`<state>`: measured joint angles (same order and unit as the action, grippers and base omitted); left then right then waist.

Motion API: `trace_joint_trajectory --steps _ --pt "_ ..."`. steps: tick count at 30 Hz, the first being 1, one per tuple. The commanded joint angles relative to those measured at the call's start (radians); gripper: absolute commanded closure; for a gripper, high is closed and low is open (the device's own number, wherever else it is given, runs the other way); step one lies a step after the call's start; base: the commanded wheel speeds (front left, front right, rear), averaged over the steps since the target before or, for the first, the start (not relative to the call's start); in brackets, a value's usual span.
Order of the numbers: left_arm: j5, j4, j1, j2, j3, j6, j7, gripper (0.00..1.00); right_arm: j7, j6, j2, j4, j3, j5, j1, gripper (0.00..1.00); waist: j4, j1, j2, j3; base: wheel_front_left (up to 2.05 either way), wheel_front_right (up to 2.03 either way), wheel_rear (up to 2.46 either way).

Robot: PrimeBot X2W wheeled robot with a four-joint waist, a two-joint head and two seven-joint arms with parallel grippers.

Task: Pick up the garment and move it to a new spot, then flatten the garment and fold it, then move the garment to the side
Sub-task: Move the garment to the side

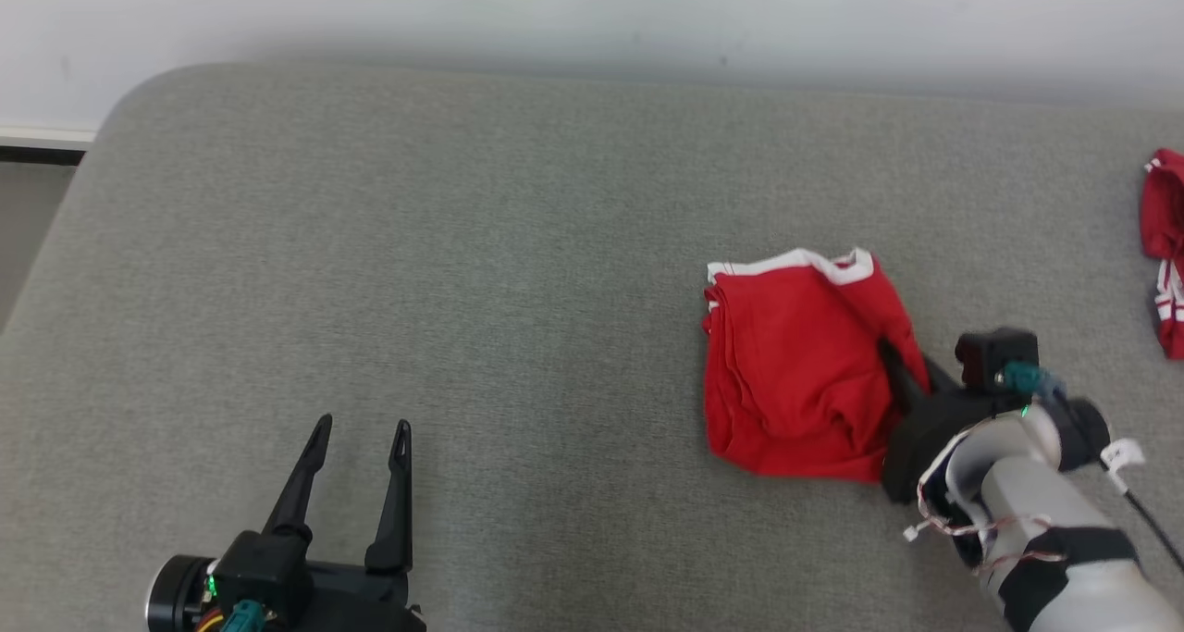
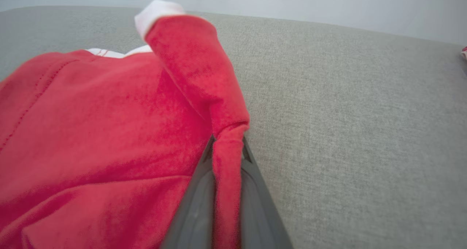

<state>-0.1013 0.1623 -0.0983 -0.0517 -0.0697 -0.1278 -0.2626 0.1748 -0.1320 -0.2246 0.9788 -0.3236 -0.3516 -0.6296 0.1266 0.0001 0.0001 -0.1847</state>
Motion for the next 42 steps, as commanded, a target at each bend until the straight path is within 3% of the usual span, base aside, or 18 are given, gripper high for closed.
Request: trace_joint_trajectory --steps 1,5,11,22,33,42 --pt "0.001 -0.007 -0.016 0.002 -0.003 0.001 -0.003 0.00 -0.004 0.004 -0.019 -0.011 -0.018 -0.003 -0.029 1.00 -0.034 -0.0001 -0.0001 -0.034 0.00 0.00 0.00" --pt "0.007 -0.013 -0.038 0.002 -0.006 0.000 -0.003 0.00 -0.018 0.004 -0.065 -0.035 -0.070 -0.007 -0.082 1.00 -0.068 -0.0001 -0.0001 -0.074 0.00 0.00 0.00" --pt "0.017 -0.052 -0.104 -0.007 0.016 0.000 -0.003 0.00 -0.065 0.004 -0.195 -0.115 -0.164 -0.040 -0.233 1.00 -0.171 -0.0001 -0.0001 -0.198 0.00 0.00 0.00" --pt "0.053 -0.095 -0.184 -0.092 0.015 -0.002 -0.003 0.00 -0.112 0.004 -0.368 -0.170 -0.223 -0.078 -0.425 1.00 -0.320 -0.0001 -0.0001 -0.379 0.00 0.00 0.00" --pt "0.070 -0.145 -0.190 -0.171 0.017 0.002 -0.002 0.00 -0.141 0.004 -0.487 -0.150 -0.246 -0.094 -0.581 1.00 -0.408 -0.0001 -0.0001 -0.450 0.00 0.00 0.00" --pt "0.071 -0.180 -0.177 -0.186 0.007 0.004 0.011 0.00 -0.153 0.004 -0.556 -0.093 -0.261 -0.104 -0.665 1.00 -0.411 -0.0001 -0.0001 -0.484 0.00 0.00 0.00"
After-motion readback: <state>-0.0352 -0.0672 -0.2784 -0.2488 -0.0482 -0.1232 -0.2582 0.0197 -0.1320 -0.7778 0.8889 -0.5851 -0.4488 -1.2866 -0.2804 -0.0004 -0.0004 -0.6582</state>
